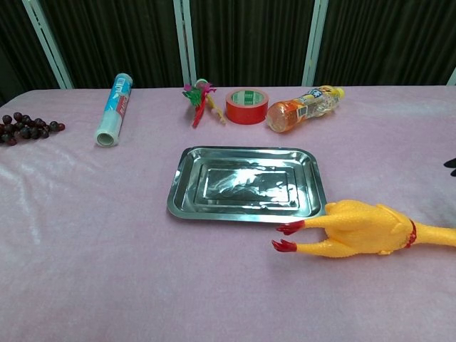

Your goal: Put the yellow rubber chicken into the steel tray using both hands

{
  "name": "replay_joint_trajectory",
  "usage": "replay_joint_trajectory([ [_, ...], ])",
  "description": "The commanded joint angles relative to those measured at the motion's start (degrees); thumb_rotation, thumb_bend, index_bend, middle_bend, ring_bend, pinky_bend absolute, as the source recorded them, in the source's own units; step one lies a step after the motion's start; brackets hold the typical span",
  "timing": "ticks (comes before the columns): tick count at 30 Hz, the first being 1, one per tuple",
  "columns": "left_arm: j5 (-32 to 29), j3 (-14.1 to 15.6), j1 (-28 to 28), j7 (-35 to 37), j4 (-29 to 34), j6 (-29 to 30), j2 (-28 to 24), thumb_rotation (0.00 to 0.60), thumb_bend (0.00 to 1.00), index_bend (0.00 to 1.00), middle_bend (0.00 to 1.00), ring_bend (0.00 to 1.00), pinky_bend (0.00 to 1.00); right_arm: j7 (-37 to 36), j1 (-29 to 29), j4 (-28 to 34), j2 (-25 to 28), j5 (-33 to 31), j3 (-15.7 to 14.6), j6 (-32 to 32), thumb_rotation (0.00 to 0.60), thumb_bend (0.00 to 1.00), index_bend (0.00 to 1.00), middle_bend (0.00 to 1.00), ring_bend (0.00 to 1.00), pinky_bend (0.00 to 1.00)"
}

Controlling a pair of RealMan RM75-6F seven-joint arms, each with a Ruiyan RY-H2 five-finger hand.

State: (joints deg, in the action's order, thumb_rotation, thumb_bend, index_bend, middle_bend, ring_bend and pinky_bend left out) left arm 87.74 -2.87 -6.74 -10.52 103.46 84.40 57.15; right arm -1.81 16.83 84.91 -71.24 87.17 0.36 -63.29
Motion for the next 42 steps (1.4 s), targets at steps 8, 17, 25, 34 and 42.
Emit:
replay_joint_trajectory([
  [8,-1.72,0.34,-0.29,0.74,-0.67,-1.68,0.27,0.600,0.02,0.00,0.00,0.00,0.00,0.83,3.24,-1.19,-3.05,-1.79,0.25,4.72,0.600,0.18,0.13,0.18,0.07,0.16],
  [17,-2.38,0.55,-0.66,1.23,-1.55,-2.73,0.92,0.600,0.02,0.00,0.00,0.00,0.00,1.84,4.73,-1.16,-4.87,-3.56,1.27,5.76,0.600,0.20,0.20,0.22,0.12,0.18],
  [25,-3.30,0.51,-0.92,1.54,-2.24,-3.42,1.18,0.600,0.02,0.00,0.00,0.00,0.00,1.54,5.90,-3.31,-6.86,-5.54,1.61,7.44,0.600,0.27,0.28,0.26,0.18,0.28],
  [34,-3.34,0.70,-1.11,1.59,-2.10,-3.75,1.25,0.600,0.02,0.00,0.00,0.00,0.00,-1.10,6.11,-6.33,-8.44,-5.67,1.15,7.55,0.600,0.32,0.37,0.31,0.23,0.38],
  [42,-2.73,1.00,-1.46,2.23,-1.67,-4.25,0.93,0.600,0.02,0.00,0.00,0.00,0.00,-2.73,5.65,-7.64,-9.41,-4.51,-0.27,6.89,0.600,0.33,0.37,0.33,0.25,0.41],
])
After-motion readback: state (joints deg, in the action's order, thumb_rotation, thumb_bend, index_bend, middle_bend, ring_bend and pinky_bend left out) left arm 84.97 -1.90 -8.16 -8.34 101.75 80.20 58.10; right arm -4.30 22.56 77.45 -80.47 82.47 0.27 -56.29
